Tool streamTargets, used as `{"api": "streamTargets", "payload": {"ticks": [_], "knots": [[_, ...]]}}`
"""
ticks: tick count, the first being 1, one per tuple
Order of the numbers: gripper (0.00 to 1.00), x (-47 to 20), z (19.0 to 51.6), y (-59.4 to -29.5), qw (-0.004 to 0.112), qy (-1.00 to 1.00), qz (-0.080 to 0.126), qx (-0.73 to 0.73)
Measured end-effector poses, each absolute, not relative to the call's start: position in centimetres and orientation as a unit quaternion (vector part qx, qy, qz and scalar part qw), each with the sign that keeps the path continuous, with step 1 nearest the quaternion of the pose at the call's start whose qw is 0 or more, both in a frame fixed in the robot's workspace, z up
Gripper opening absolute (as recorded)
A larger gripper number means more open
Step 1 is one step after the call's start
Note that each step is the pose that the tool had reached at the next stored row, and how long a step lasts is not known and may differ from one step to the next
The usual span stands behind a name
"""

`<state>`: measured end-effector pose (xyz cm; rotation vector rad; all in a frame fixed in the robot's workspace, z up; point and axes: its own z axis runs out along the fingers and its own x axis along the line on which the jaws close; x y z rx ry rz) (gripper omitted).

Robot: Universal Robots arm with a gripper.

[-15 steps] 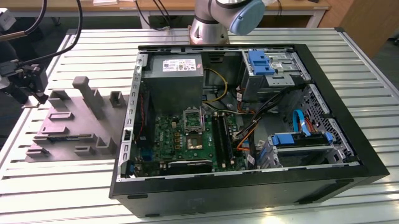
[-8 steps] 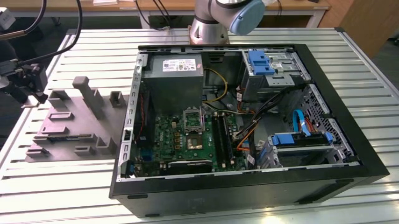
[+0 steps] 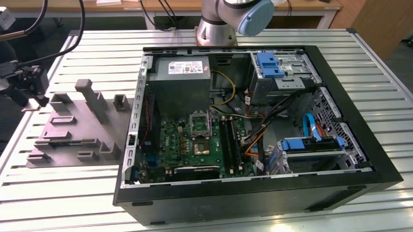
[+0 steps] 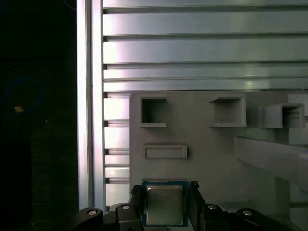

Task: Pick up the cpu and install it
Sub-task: 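Pick up the cpu and move it towards the insertion slot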

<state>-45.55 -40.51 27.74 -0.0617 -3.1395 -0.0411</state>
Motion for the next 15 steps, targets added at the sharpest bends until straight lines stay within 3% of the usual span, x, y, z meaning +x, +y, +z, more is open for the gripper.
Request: {"api": "streamTargets", "payload": {"ticks": [15], "knots": [[0.47, -45.56, 28.53, -40.51, 0.0, -1.0, -0.013, -0.02]]}}
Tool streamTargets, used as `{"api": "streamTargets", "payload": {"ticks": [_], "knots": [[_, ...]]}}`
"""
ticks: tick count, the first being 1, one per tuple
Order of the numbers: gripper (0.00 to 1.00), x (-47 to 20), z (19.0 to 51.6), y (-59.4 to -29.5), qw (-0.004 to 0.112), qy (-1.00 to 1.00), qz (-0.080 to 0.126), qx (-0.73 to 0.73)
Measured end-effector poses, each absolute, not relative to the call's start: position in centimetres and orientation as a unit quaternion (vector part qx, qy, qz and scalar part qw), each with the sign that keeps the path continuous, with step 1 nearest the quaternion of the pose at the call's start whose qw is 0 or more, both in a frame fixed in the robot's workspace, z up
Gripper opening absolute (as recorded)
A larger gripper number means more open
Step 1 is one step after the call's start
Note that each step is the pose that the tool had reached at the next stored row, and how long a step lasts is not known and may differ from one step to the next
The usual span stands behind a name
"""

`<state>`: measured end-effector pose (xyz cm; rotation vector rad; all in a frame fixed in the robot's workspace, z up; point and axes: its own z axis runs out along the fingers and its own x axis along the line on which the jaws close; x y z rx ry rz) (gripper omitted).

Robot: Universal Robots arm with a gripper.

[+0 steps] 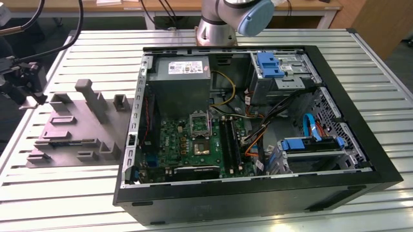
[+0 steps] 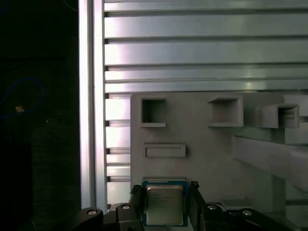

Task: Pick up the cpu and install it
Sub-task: 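Pick up the cpu and move it towards the insertion slot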

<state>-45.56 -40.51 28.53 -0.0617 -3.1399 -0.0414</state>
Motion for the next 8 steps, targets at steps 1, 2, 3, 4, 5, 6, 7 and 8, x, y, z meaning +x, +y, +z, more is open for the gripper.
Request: {"api": "streamTargets", "payload": {"ticks": [1, 2, 3, 4, 5, 6, 7, 8], "knots": [[0.47, -45.56, 28.59, -40.51, 0.001, -1.0, -0.013, -0.02], [0.47, -45.56, 28.64, -40.51, 0.0, -1.0, -0.013, -0.02], [0.47, -45.56, 28.68, -40.51, 0.0, -1.0, -0.013, -0.02], [0.47, -45.56, 28.73, -40.51, 0.0, -1.0, -0.013, -0.02], [0.47, -45.56, 28.79, -40.51, 0.001, -1.0, -0.013, -0.02], [0.47, -45.56, 28.83, -40.51, 0.0, -1.0, -0.013, -0.02], [0.47, -45.56, 28.88, -40.51, 0.0, -1.0, -0.013, -0.02], [0.47, -45.56, 28.93, -40.51, 0.001, -1.0, -0.013, -0.02]]}}
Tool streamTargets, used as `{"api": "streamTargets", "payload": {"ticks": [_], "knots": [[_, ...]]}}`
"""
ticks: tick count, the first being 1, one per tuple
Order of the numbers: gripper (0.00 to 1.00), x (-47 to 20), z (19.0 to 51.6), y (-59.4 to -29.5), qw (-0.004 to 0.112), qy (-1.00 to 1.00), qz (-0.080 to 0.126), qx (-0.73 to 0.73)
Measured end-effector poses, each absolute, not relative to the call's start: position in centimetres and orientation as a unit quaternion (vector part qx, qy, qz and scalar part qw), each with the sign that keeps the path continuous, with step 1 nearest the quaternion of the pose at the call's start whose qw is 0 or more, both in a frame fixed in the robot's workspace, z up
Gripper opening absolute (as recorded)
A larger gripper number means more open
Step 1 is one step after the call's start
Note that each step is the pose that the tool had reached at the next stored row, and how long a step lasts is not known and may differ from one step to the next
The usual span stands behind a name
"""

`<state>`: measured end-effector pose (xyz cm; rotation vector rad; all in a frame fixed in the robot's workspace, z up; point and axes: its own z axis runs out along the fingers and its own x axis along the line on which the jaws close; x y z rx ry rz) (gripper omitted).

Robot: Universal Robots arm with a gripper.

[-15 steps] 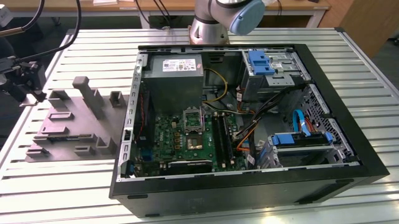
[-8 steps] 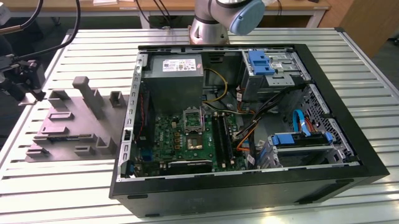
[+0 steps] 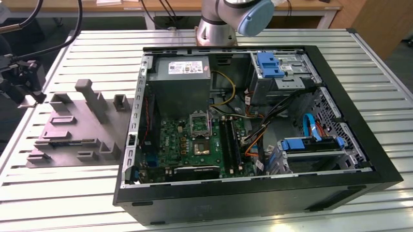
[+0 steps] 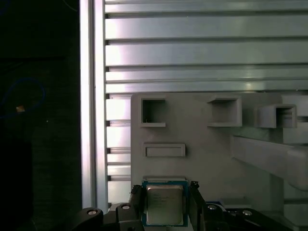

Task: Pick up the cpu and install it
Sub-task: 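Pick up the cpu and move it towards the insertion slot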

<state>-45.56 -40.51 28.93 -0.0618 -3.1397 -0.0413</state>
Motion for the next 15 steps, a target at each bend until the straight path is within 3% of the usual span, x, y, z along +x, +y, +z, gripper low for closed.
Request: {"api": "streamTargets", "payload": {"ticks": [15], "knots": [[0.47, -45.56, 29.7, -40.51, 0.0, -1.0, -0.013, -0.02]]}}
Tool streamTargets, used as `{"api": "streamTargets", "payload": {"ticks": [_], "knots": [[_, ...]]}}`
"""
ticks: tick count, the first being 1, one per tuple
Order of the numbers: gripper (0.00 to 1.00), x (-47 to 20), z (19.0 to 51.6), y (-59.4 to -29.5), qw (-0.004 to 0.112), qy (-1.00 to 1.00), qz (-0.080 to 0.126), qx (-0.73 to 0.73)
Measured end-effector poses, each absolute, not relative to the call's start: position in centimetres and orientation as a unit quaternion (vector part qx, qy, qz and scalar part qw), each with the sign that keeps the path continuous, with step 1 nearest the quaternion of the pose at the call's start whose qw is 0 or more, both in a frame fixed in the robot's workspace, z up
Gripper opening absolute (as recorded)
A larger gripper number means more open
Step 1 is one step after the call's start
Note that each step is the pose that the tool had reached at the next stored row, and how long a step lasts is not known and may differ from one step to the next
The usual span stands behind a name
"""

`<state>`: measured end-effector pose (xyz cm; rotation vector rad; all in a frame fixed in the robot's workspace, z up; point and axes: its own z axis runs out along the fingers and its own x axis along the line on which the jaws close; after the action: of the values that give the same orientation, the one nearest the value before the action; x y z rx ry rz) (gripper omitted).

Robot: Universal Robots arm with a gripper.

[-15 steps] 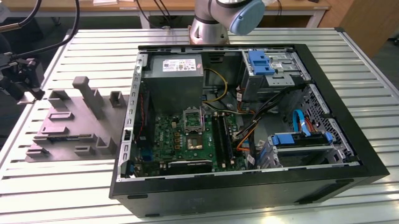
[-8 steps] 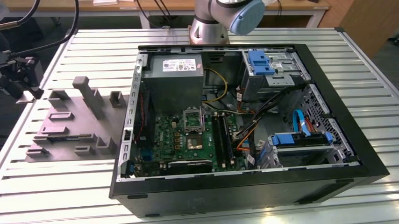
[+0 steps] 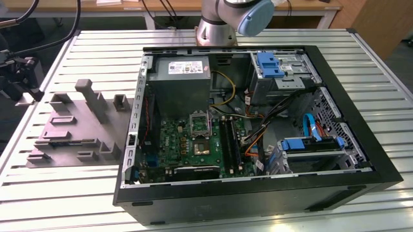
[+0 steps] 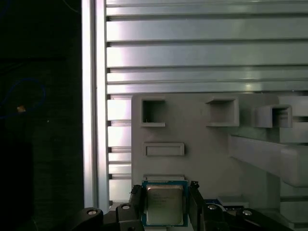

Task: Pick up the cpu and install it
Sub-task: 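Pick up the cpu and move it towards the insertion slot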

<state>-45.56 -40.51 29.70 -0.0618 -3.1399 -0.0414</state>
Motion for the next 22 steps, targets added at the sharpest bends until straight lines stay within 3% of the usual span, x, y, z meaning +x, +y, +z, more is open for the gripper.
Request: {"api": "streamTargets", "payload": {"ticks": [22], "knots": [[0.47, -45.56, 30.69, -40.51, 0.0, -1.0, -0.013, -0.02]]}}
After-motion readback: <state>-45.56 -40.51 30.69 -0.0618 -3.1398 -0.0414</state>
